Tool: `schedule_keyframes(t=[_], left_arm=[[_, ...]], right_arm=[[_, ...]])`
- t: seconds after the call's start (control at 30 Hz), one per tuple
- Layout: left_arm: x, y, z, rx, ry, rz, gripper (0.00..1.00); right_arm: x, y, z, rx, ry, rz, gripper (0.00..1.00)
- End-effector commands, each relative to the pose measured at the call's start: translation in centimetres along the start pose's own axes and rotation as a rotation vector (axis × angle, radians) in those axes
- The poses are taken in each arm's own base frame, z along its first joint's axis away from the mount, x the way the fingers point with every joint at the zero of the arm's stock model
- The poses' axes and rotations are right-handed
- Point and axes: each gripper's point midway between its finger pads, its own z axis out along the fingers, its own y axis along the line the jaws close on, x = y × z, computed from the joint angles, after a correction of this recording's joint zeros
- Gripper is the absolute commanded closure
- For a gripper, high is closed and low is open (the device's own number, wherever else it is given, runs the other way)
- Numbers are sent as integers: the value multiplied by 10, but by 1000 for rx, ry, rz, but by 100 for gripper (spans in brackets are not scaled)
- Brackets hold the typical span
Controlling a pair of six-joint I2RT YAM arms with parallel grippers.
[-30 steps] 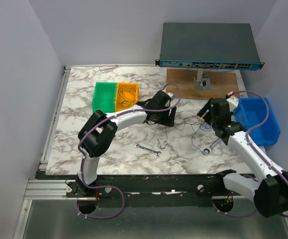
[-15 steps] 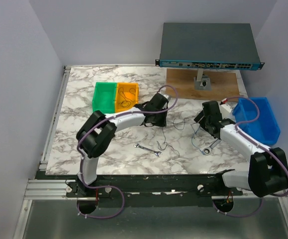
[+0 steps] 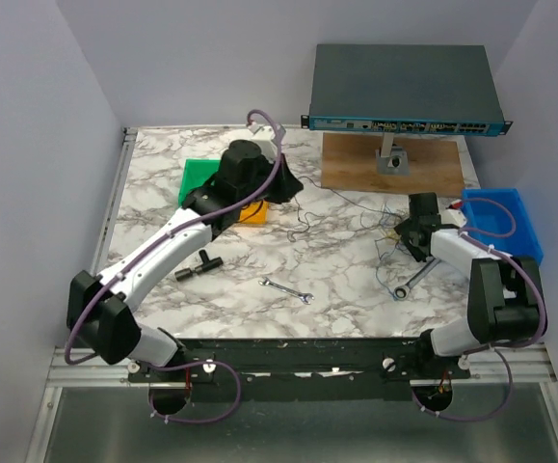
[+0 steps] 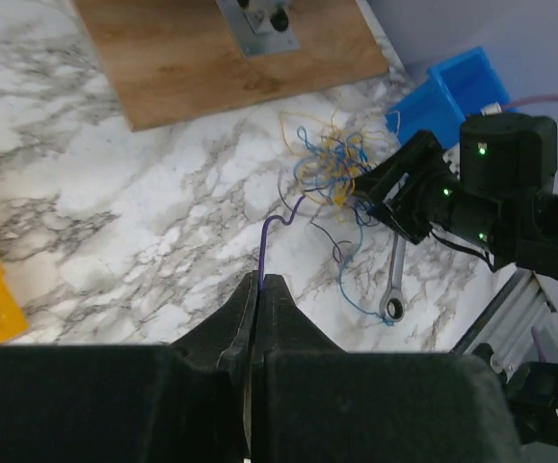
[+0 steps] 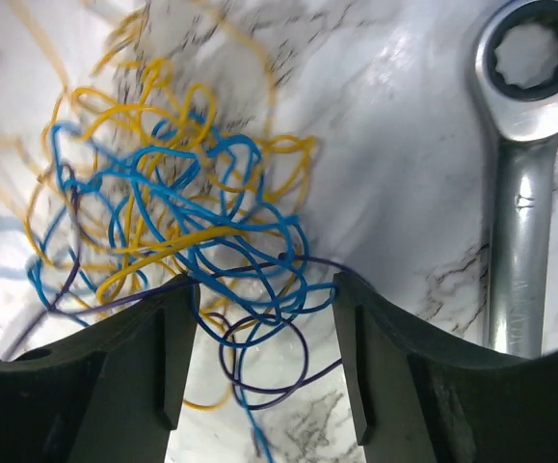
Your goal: Untangle the cables
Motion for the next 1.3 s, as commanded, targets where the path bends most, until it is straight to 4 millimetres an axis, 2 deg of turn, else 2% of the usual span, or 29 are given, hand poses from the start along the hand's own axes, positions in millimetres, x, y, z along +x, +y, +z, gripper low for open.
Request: schedule_keyframes(t=[0.0, 0.13, 0.23, 0.3, 0.4, 0.53, 0.6, 0.67, 0.73, 0.87, 0.97, 1.17, 1.27], left_arm=[[-41, 15, -47, -25, -98, -11, 100], [-79, 46, -86, -111, -198, -59, 100], [-100, 72, -116, -186, -279, -113, 100], [-111, 83, -132, -214, -325, -139, 100], [-124, 88, -151, -241, -370, -146, 100], [-134, 82, -160, -220, -370, -125, 100], [-140, 80, -163, -225, -367, -122, 100], [-144, 74, -164, -199, -355, -109, 100], [-148, 65, -164, -163, -342, -95, 100], [-148, 56, -164, -127, -307, -77, 100], [-151, 62, -169, -170, -306, -69, 100], [-160, 62, -177, -184, -308, -61, 100], [-164, 63, -182, -195, -312, -55, 100]], right_arm=[[4, -36, 8, 116, 11, 119, 35], [-9, -48, -2, 143, -59, 186, 35], [-22, -47, -11, 121, -104, 205, 35], [-32, -44, -18, 119, -129, 198, 35], [-51, -40, -34, 89, -186, 196, 35], [-68, -9, -59, -87, -201, 87, 29], [-72, 2, -72, -161, -199, 58, 21], [-71, 22, -87, -300, -191, -16, 10], [-67, 44, -104, -459, -180, -76, 0], [-41, 83, -134, -737, -61, -192, 0], [-17, 103, -146, -851, 15, -317, 2], [28, 131, -145, -876, 32, -591, 8], [42, 138, -136, -859, 58, -598, 9]])
